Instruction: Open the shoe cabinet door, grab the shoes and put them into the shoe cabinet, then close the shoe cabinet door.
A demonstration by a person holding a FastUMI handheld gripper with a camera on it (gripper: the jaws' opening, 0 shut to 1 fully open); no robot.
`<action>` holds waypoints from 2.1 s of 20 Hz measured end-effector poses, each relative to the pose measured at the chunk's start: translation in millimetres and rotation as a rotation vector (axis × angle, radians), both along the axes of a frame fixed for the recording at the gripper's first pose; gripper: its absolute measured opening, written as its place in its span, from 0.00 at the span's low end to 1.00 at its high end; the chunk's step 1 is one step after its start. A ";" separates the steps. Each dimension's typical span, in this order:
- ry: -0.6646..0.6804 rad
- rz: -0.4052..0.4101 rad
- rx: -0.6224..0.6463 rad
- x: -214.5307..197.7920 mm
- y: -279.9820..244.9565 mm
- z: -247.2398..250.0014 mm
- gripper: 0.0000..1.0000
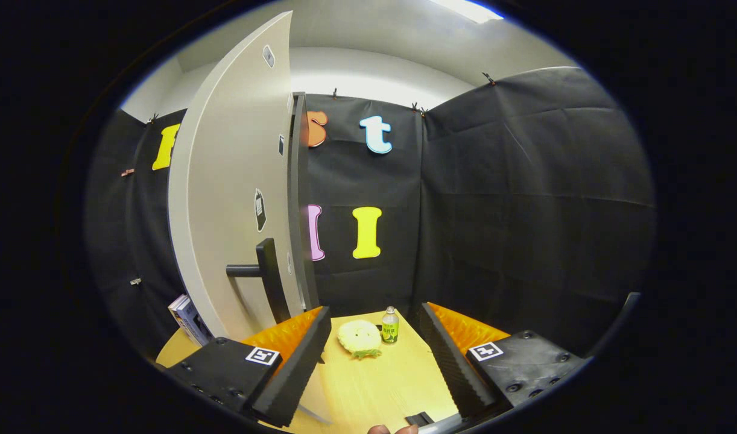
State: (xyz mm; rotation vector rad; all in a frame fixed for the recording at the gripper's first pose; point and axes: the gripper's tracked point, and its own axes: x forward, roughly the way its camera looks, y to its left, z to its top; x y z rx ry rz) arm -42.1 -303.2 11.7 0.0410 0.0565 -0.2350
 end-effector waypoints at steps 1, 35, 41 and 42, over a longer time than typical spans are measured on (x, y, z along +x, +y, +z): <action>-0.001 -0.007 0.002 -1.5 3.3 -0.6 0.98; -0.023 0.245 0.041 59.5 250.6 -7.8 0.98; -0.002 0.225 0.036 61.1 247.8 -19.4 0.98; -0.002 0.228 0.040 61.4 249.3 -19.4 0.98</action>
